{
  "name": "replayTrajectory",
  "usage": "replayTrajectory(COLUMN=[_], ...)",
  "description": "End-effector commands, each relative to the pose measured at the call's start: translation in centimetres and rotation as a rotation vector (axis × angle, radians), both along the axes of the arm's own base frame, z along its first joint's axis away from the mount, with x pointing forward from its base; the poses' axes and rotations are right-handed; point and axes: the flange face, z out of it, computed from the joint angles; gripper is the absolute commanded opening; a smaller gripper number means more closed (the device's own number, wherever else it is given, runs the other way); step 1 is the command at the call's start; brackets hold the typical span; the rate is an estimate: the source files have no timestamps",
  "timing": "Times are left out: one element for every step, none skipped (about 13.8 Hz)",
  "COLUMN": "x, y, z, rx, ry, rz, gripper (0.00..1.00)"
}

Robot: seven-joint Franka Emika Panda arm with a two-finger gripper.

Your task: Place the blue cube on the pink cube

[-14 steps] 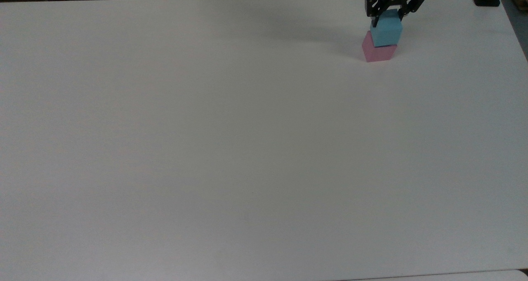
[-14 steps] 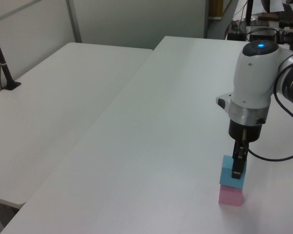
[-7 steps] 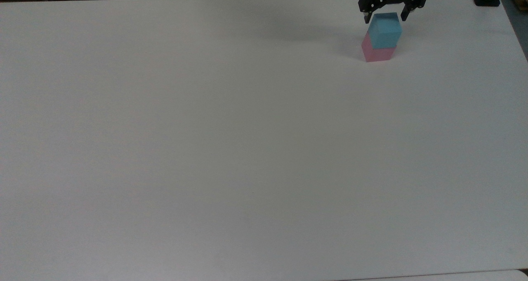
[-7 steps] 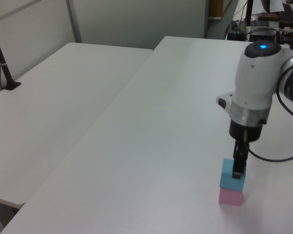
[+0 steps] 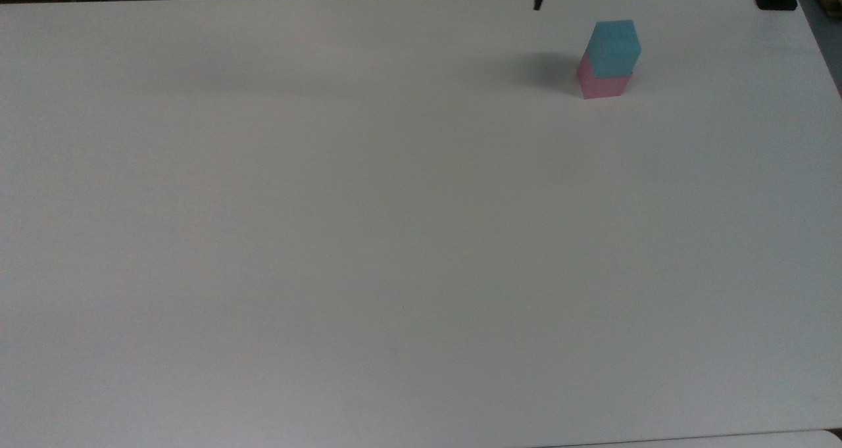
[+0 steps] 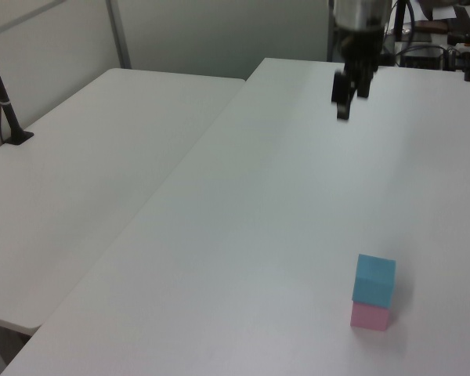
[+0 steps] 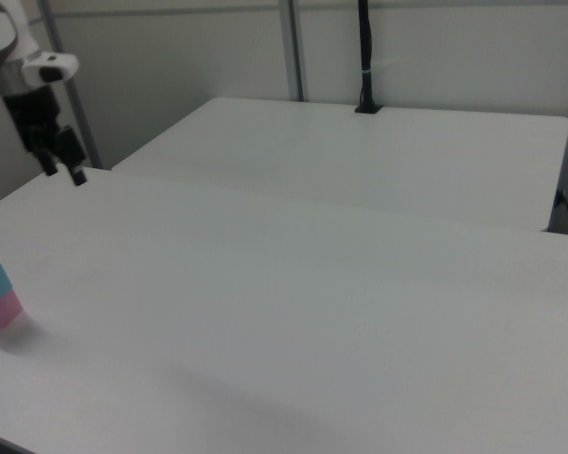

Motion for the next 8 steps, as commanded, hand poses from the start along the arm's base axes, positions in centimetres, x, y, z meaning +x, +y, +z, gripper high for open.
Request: replayTrajectory(x=[0.5, 0.7, 1.0, 1.3, 1.5, 1.6, 1.6, 1.6], y=[-9.2, -11.1, -12.9, -15.3, -17.7, -19.3, -19.8, -20.2], z=[3.5, 4.0, 4.5, 4.7, 4.7, 4.7, 4.9, 4.9], rx=[-0.016, -0.014, -0.012, -0.016, -0.019, -0.012, -0.011, -0.013], ry=[-0.018, -0.026, -0.033, -0.036, -0.033, -0.033, -0.035, -0.034], rz=[-0.002, -0.007, -0.010, 0.012, 0.041, 0.038, 0.043, 0.052], gripper=[1.00, 1.00, 1.00, 1.00, 1.00, 1.00, 1.00, 1.00])
